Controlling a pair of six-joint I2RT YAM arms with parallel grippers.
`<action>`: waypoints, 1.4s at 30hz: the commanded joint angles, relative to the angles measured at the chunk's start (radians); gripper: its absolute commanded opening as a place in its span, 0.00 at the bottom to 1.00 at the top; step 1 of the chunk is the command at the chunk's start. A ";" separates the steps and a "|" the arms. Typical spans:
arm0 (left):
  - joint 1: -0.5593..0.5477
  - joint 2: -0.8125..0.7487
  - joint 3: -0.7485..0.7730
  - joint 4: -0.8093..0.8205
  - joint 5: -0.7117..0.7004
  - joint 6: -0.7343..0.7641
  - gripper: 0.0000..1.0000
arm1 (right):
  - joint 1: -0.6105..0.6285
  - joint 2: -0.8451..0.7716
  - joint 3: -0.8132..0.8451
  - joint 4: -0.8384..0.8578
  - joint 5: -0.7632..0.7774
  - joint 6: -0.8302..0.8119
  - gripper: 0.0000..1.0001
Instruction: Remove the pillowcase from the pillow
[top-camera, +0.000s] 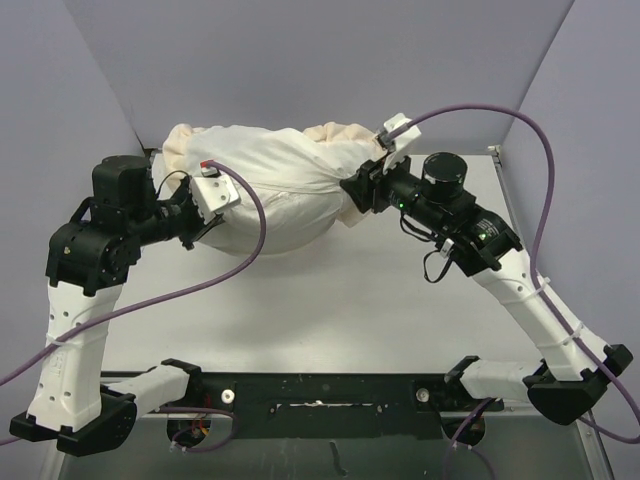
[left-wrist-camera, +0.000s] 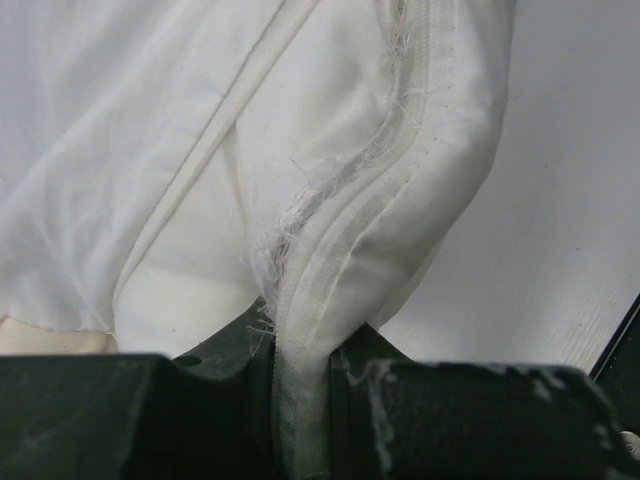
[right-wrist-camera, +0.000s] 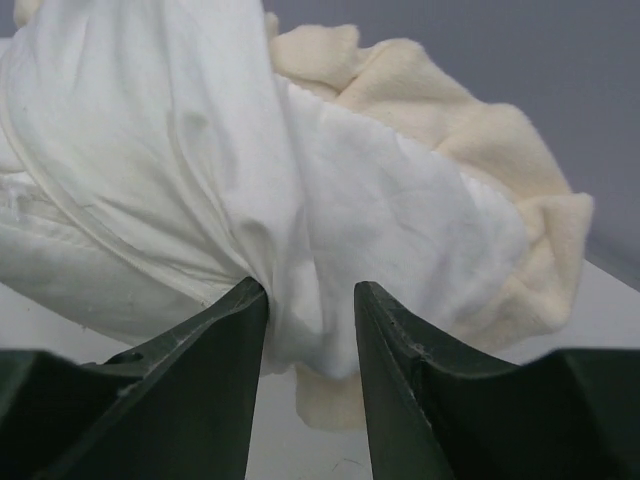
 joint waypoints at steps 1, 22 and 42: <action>0.001 -0.037 0.059 0.027 0.027 -0.017 0.00 | -0.087 -0.013 0.047 0.041 0.011 0.023 0.39; 0.001 -0.088 0.032 0.016 0.028 0.019 0.00 | -0.345 0.024 0.063 0.004 -0.478 0.334 1.00; 0.001 -0.083 0.053 0.032 0.027 0.004 0.00 | -0.152 0.252 0.149 0.303 -0.591 0.686 0.99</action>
